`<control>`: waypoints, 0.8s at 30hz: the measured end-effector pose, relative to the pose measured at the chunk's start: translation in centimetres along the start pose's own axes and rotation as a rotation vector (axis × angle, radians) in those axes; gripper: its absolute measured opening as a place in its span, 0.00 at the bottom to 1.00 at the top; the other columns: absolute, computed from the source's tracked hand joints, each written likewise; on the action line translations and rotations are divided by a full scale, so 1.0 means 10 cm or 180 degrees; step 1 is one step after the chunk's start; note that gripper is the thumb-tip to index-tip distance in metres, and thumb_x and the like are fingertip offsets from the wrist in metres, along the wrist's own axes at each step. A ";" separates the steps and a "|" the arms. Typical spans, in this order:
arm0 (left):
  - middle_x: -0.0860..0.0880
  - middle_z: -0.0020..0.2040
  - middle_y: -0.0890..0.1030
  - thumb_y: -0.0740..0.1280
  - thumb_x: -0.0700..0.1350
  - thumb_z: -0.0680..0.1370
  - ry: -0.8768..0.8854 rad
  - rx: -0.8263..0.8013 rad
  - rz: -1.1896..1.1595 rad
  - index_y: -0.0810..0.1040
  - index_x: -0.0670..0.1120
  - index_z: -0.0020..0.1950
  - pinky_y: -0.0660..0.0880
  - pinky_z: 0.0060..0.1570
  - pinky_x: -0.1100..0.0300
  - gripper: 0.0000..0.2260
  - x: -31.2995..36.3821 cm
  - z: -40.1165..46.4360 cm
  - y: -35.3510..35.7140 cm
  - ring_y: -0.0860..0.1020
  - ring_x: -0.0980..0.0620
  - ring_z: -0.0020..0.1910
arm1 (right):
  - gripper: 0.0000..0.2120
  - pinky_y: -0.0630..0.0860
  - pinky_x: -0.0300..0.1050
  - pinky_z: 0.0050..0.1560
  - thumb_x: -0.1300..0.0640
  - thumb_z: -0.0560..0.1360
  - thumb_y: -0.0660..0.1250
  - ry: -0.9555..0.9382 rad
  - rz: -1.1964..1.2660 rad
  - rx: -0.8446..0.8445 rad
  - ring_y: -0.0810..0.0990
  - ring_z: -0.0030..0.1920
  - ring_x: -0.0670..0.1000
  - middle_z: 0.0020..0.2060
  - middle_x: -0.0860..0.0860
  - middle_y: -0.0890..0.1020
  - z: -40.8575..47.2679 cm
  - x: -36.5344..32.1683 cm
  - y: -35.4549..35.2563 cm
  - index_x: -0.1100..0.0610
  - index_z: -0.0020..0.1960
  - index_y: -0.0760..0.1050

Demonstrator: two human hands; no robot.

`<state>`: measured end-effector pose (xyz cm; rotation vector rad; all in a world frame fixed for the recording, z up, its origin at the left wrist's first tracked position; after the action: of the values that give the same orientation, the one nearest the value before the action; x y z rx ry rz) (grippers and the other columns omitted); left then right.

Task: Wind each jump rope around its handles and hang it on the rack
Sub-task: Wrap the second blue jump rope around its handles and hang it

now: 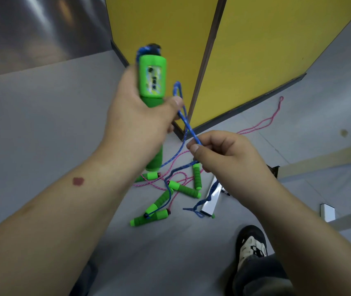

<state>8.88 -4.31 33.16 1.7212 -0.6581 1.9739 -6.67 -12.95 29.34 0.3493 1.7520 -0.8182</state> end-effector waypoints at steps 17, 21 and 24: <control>0.55 0.42 0.81 0.76 0.43 0.76 0.0018 -0.0551 0.0427 0.74 0.61 0.57 0.81 0.40 0.58 0.18 -0.04 -0.11 0.19 0.82 0.55 0.40 | 0.07 0.71 0.45 0.36 0.52 0.80 0.67 -0.0078 0.0137 0.0216 0.72 0.34 0.49 0.40 0.59 0.81 -0.01 -0.05 -0.02 0.50 0.48 0.84; 0.55 0.43 0.80 0.76 0.42 0.76 0.0117 -0.0226 0.0265 0.73 0.58 0.58 0.81 0.37 0.60 0.19 0.04 -0.05 0.09 0.84 0.54 0.41 | 0.09 0.71 0.47 0.36 0.59 0.79 0.66 0.0009 0.0153 0.0215 0.72 0.35 0.52 0.38 0.59 0.79 0.01 -0.01 -0.01 0.50 0.47 0.84; 0.47 0.45 0.83 0.74 0.42 0.77 0.0025 0.0056 -0.0077 0.71 0.57 0.54 0.79 0.36 0.60 0.15 0.02 0.02 -0.07 0.87 0.49 0.42 | 0.11 0.70 0.47 0.36 0.60 0.78 0.65 0.0099 0.0120 0.0288 0.70 0.35 0.53 0.36 0.60 0.77 0.00 0.03 -0.04 0.49 0.47 0.84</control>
<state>9.46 -3.87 33.46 1.7229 -0.6162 1.9747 -7.02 -13.32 29.19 0.4563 1.7356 -0.8709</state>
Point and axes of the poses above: each hand's wrist, its own z-axis towards the middle knuckle, its own y-axis out of the palm, x = y × z, the point moved 8 cm from there along z, towards the middle knuckle
